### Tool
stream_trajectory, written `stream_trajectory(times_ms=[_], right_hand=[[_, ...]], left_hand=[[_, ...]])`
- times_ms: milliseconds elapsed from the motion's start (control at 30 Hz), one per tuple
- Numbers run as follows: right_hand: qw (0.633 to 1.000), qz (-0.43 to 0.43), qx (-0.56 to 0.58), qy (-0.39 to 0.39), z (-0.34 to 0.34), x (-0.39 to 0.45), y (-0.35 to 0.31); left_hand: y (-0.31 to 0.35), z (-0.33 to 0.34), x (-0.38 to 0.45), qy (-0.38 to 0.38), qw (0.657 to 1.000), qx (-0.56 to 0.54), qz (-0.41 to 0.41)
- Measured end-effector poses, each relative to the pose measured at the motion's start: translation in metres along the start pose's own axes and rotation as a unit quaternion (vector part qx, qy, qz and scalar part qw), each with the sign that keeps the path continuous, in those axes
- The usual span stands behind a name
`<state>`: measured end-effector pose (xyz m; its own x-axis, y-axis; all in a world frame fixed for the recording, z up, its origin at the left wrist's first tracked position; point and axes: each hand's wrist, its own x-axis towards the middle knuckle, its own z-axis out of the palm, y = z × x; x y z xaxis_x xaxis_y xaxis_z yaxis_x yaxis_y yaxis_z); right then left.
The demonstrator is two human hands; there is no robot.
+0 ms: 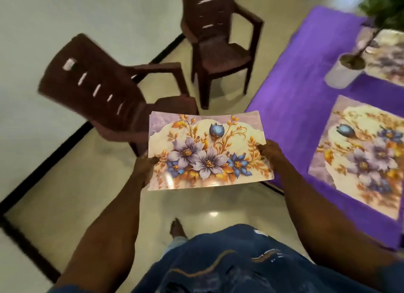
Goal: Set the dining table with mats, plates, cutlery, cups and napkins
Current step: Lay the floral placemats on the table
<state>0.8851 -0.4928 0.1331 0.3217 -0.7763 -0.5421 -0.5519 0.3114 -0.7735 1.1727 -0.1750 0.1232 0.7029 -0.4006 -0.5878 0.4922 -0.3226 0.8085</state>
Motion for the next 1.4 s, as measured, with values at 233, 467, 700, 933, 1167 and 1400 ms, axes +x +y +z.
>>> stream_trajectory(times_ms=[233,467,700,933,1167,1400], right_hand=[[0.975,0.062,0.099,0.191,0.009,-0.052,0.028],[0.912,0.117,0.204,0.335,-0.002,-0.058,0.048],[0.876,0.118,0.253,0.393,-0.012,-0.030,0.032],[0.844,0.124,0.286,0.436,-0.017,-0.018,0.014],[0.764,0.160,0.358,0.513,-0.016,-0.014,0.007],[0.688,0.200,0.370,0.592,-0.013,0.011,-0.004]], left_hand=[[0.098,0.062,0.086,-0.165,0.970,0.175,0.043],[0.144,0.194,0.146,-0.272,0.909,0.295,0.110],[0.177,0.283,0.179,-0.293,0.864,0.372,0.174],[0.192,0.368,0.216,-0.343,0.773,0.460,0.271],[0.205,0.444,0.189,-0.426,0.690,0.470,0.348],[0.210,0.543,0.209,-0.515,0.641,0.470,0.321]])
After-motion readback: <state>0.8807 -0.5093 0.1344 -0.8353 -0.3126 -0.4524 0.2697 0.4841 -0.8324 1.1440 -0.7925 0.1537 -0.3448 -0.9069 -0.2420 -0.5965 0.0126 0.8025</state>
